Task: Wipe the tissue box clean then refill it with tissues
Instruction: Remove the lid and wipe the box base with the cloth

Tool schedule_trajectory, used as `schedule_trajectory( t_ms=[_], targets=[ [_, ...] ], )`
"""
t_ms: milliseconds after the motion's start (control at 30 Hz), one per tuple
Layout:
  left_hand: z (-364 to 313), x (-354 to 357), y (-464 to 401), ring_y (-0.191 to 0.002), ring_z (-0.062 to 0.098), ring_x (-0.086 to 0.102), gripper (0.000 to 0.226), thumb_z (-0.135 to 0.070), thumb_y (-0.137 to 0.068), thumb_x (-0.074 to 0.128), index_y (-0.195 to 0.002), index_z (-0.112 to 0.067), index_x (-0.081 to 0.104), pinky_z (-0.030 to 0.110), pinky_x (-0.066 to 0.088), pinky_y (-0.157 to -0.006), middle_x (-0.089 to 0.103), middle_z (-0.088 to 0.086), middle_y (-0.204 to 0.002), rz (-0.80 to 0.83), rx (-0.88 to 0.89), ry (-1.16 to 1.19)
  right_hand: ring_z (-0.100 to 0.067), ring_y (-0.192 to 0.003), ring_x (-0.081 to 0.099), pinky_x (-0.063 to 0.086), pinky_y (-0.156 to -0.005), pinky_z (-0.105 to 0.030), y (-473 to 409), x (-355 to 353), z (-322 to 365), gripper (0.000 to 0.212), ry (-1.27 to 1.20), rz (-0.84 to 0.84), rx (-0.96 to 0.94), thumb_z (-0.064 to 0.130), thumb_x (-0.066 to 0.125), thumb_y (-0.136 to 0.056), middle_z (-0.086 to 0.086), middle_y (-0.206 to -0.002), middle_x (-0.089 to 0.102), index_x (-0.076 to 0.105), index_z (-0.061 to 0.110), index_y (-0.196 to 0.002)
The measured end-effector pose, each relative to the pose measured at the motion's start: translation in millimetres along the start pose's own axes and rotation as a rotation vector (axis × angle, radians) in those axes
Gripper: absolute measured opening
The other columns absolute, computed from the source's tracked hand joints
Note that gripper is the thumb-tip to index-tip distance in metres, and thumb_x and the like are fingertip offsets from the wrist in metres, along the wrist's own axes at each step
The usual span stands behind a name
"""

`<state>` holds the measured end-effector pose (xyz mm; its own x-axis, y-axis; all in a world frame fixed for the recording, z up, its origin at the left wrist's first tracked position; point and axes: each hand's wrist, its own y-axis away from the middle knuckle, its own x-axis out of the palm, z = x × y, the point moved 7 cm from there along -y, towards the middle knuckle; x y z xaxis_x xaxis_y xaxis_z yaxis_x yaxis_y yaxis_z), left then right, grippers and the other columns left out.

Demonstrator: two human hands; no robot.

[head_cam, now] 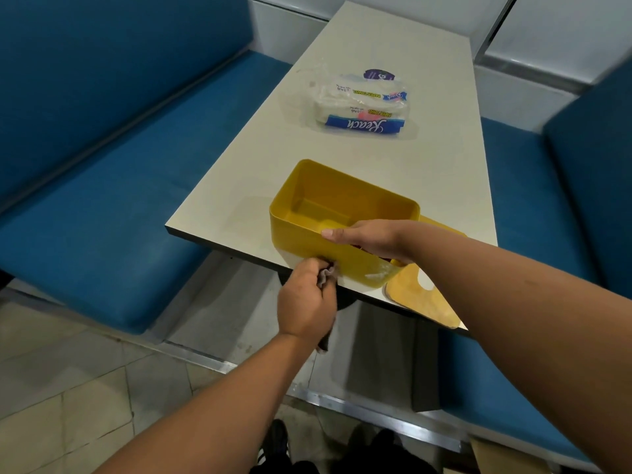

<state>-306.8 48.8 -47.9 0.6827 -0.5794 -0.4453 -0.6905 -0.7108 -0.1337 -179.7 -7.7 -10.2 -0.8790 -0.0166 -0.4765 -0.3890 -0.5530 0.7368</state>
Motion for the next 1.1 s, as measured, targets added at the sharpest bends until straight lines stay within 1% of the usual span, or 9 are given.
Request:
schedule_trajectory(
  t_ms=[100, 200, 367, 467, 600, 767, 867, 933, 1100],
  targets=[
    [-23.2, 12.1, 19.2, -0.079, 0.007, 0.057, 0.006, -0.031, -0.092, 0.060, -0.089, -0.026, 0.059, 0.023, 0.047, -0.069, 0.062, -0.007, -0.084, 0.037, -0.007, 0.203, -0.030, -0.145, 0.019, 0.018, -0.114, -0.055, -0.5, 0.0, -1.9, 0.097, 0.020, 0.008, 0.020, 0.082, 0.043, -0.072, -0.004, -0.158, 0.022, 0.028, 0.026, -0.149],
    [-41.7, 26.2, 26.2, -0.083, 0.006, 0.058, 0.009, -0.026, -0.093, 0.062, -0.089, -0.032, 0.055, 0.016, 0.048, -0.069, 0.062, -0.006, -0.087, 0.014, -0.097, 0.314, -0.029, -0.145, 0.020, 0.017, -0.113, -0.049, 0.4, -1.7, -1.3, 0.081, 0.045, 0.001, 0.005, 0.071, 0.038, -0.085, -0.006, -0.158, 0.023, 0.029, 0.023, -0.149],
    [-59.5, 44.7, 30.8, -0.084, -0.002, 0.053, 0.003, -0.021, -0.094, 0.061, -0.097, -0.020, 0.061, 0.003, 0.040, -0.071, 0.058, -0.008, -0.092, -0.096, -0.083, 0.274, -0.029, -0.143, 0.023, 0.020, -0.112, -0.046, 5.8, -1.4, 0.8, 0.079, 0.018, 0.015, -0.015, 0.067, 0.037, -0.089, -0.009, -0.157, 0.024, 0.028, 0.018, -0.150],
    [-73.3, 61.9, 41.9, -0.083, -0.004, 0.051, 0.013, -0.021, -0.094, 0.061, -0.104, -0.015, 0.066, 0.000, 0.037, -0.076, 0.057, -0.011, -0.095, -0.021, 0.019, 0.194, -0.031, -0.146, 0.015, 0.015, -0.114, -0.049, 7.3, 0.1, 1.2, 0.080, 0.046, 0.037, -0.025, 0.070, 0.034, -0.088, -0.007, -0.160, 0.016, 0.022, 0.022, -0.151],
    [-66.0, 47.5, 38.3, -0.082, 0.004, 0.053, 0.004, -0.014, -0.090, 0.064, -0.094, -0.013, 0.065, 0.005, 0.040, -0.072, 0.057, -0.009, -0.088, -0.186, 0.003, 0.212, -0.031, -0.145, 0.017, 0.018, -0.113, -0.048, 7.6, 0.3, 1.7, 0.081, 0.022, 0.046, -0.043, 0.070, 0.037, -0.087, -0.009, -0.159, 0.018, 0.025, 0.021, -0.151],
    [-49.4, 34.5, 34.5, -0.081, 0.005, 0.054, 0.004, -0.016, -0.092, 0.061, -0.094, -0.019, 0.061, 0.014, 0.044, -0.067, 0.059, -0.007, -0.088, -0.331, -0.134, 0.224, -0.030, -0.146, 0.015, 0.012, -0.114, -0.051, 4.6, 2.2, 2.3, 0.081, 0.065, 0.069, -0.064, 0.072, 0.033, -0.087, -0.010, -0.160, 0.016, 0.024, 0.022, -0.151],
    [-67.9, 39.4, 37.1, -0.078, 0.003, 0.052, 0.003, -0.013, -0.091, 0.063, -0.093, -0.014, 0.062, 0.006, 0.040, -0.068, 0.058, -0.006, -0.086, -0.262, 0.012, 0.172, -0.032, -0.144, 0.019, 0.016, -0.113, -0.053, 1.8, 2.3, 0.0, 0.087, 0.029, 0.075, -0.053, 0.076, 0.037, -0.082, -0.011, -0.158, 0.020, 0.027, 0.024, -0.150],
    [-72.5, 43.5, 36.4, -0.078, 0.004, 0.052, 0.003, -0.013, -0.090, 0.064, -0.093, -0.012, 0.063, 0.008, 0.042, -0.069, 0.060, -0.004, -0.087, -0.219, 0.084, 0.137, -0.033, -0.142, 0.025, 0.022, -0.112, -0.051, 1.2, 2.4, -0.3, 0.087, 0.002, 0.074, -0.058, 0.076, 0.039, -0.082, -0.013, -0.156, 0.025, 0.029, 0.023, -0.149],
    [-17.3, 30.9, 31.5, -0.083, 0.010, 0.058, 0.003, -0.025, -0.092, 0.060, -0.093, -0.028, 0.059, 0.036, 0.053, -0.075, 0.063, -0.006, -0.091, -0.322, -0.245, 0.202, -0.031, -0.147, 0.010, 0.012, -0.113, -0.055, -1.4, 3.7, -1.1, 0.092, 0.047, 0.076, -0.062, 0.080, 0.036, -0.079, -0.007, -0.161, 0.010, 0.019, 0.028, -0.152]
  ],
)
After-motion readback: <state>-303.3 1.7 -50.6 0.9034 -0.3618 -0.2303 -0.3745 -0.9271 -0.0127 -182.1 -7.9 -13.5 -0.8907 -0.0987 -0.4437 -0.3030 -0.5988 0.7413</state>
